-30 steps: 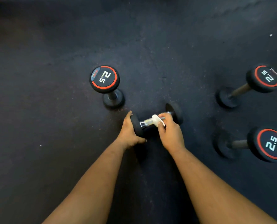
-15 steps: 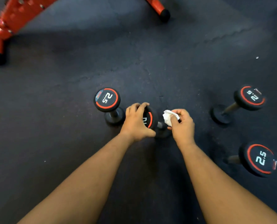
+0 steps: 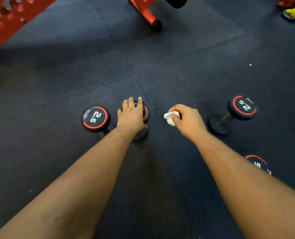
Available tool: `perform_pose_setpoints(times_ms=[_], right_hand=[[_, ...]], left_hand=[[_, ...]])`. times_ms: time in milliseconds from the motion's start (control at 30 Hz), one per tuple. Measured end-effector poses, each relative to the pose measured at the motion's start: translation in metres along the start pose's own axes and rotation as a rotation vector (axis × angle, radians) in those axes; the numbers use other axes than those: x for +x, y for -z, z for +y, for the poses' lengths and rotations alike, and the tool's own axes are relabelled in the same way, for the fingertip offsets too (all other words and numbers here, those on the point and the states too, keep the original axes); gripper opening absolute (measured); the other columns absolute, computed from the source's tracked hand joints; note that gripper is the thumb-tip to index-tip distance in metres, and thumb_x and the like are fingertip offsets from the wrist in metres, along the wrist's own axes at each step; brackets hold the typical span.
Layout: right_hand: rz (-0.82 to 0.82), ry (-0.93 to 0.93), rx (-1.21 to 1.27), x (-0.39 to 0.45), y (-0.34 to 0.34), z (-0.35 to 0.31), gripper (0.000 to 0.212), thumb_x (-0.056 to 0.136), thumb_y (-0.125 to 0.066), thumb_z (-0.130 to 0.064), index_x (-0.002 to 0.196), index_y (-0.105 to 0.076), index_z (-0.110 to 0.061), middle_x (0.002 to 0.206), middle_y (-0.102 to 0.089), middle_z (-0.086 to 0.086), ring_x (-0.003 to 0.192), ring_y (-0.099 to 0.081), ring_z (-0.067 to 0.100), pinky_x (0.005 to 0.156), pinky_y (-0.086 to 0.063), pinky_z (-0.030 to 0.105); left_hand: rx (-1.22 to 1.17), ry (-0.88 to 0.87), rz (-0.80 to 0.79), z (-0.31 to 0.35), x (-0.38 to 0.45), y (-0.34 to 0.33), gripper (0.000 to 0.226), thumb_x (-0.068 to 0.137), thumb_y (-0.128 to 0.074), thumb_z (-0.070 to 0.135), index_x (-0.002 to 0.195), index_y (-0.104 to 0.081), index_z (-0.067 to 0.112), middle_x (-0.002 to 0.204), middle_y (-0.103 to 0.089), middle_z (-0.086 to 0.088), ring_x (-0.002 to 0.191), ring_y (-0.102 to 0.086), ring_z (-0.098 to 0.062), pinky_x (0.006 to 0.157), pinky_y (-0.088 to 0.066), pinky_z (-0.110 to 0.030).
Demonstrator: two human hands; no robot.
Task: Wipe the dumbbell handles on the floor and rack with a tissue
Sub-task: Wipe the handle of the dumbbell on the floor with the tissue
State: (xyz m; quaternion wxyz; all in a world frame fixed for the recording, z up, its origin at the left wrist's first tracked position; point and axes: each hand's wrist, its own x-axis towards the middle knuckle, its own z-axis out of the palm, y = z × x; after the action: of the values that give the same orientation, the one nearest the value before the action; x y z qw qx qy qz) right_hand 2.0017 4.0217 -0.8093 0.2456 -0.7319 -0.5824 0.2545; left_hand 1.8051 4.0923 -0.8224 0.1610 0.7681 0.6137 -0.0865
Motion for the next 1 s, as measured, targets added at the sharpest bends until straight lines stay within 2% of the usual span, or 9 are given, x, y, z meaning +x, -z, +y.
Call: perform_pose_setpoints(times_ms=[167,267,367,433,533,633,767,900,1000], right_hand=[[-0.106,0.094,-0.280,0.005,0.077,0.012,0.020,0.087,-0.054,-0.016,0.096,-0.068,-0.029,0.078,-0.065,-0.014,0.078,-0.063,0.018,0.066,-0.049,0.032],[-0.067,0.075,-0.316,-0.019,0.115,0.042,0.023,0.087,-0.055,-0.013,0.099,-0.069,-0.027,0.086,-0.071,-0.007,0.080,-0.064,0.021,0.070,-0.051,0.035],[0.087,-0.066,-0.186,-0.062,0.142,0.084,0.021,0.087,-0.061,-0.013,0.099,-0.071,-0.026,0.080,-0.068,-0.008,0.071,-0.061,0.007,0.063,-0.045,0.020],[0.190,-0.177,-0.095,-0.090,0.154,0.108,0.022,0.086,-0.061,-0.011,0.098,-0.070,-0.027,0.082,-0.069,-0.011,0.072,-0.060,0.000,0.062,-0.040,0.008],[0.283,-0.315,0.016,-0.124,0.160,0.136,0.029,0.083,-0.059,-0.006,0.100,-0.069,-0.028,0.089,-0.071,-0.011,0.071,-0.060,-0.002,0.061,-0.044,0.012],[0.369,-0.370,0.092,-0.146,0.155,0.152,0.031,0.088,-0.057,-0.006,0.100,-0.067,-0.033,0.089,-0.072,-0.008,0.068,-0.061,0.004,0.059,-0.049,0.020],[0.488,-0.292,0.185,-0.157,0.143,0.159,0.029,0.095,-0.060,-0.011,0.108,-0.068,-0.036,0.101,-0.073,-0.016,0.091,-0.068,0.008,0.084,-0.056,0.032],[0.483,-0.198,0.143,-0.157,0.122,0.156,0.029,0.096,-0.063,-0.011,0.119,-0.071,-0.027,0.107,-0.074,-0.016,0.089,-0.069,0.006,0.083,-0.055,0.029],[0.326,-0.129,0.030,-0.143,0.095,0.146,0.029,0.094,-0.064,-0.010,0.117,-0.073,-0.025,0.106,-0.076,-0.007,0.087,-0.071,0.014,0.082,-0.057,0.037]], left_hand=[[0.036,-0.258,0.107,0.082,-0.034,-0.028,0.120,0.081,-0.064,0.070,0.161,0.006,0.014,0.168,0.009,-0.017,0.153,0.018,-0.036,0.118,0.006,-0.068],[-0.075,-0.505,-0.078,0.157,-0.069,-0.055,0.124,0.078,-0.053,0.084,0.161,0.009,0.015,0.168,0.013,-0.013,0.154,0.017,-0.032,0.119,0.002,-0.068],[-0.118,-0.674,-0.243,0.225,-0.099,-0.076,0.131,0.072,-0.059,0.085,0.160,0.012,0.018,0.169,0.014,-0.007,0.155,0.015,-0.029,0.118,-0.002,-0.071],[-0.111,-0.754,-0.304,0.262,-0.115,-0.084,0.133,0.069,-0.066,0.083,0.160,0.009,0.020,0.169,0.013,-0.004,0.155,0.015,-0.030,0.116,-0.003,-0.074],[0.016,-0.801,-0.318,0.294,-0.128,-0.093,0.128,0.072,-0.069,0.077,0.161,0.004,0.020,0.168,0.008,-0.002,0.153,0.018,-0.037,0.113,-0.006,-0.078],[0.143,-0.806,-0.199,0.298,-0.123,-0.097,0.117,0.078,-0.073,0.061,0.161,0.000,0.021,0.164,-0.005,-0.001,0.151,-0.004,-0.038,0.109,-0.025,-0.073],[0.163,-0.837,-0.046,0.278,-0.113,-0.098,0.120,0.070,-0.075,0.062,0.159,-0.006,0.022,0.157,-0.016,-0.006,0.133,-0.028,-0.035,0.099,-0.038,-0.056],[-0.029,-0.759,-0.005,0.222,-0.098,-0.098,0.121,0.063,-0.077,0.064,0.158,-0.011,0.028,0.155,-0.020,-0.006,0.130,-0.035,-0.034,0.104,-0.042,-0.050],[-0.271,-0.605,-0.076,0.163,-0.087,-0.108,0.117,0.061,-0.082,0.059,0.154,-0.017,0.028,0.153,-0.019,-0.005,0.133,-0.038,-0.035,0.109,-0.043,-0.049]])
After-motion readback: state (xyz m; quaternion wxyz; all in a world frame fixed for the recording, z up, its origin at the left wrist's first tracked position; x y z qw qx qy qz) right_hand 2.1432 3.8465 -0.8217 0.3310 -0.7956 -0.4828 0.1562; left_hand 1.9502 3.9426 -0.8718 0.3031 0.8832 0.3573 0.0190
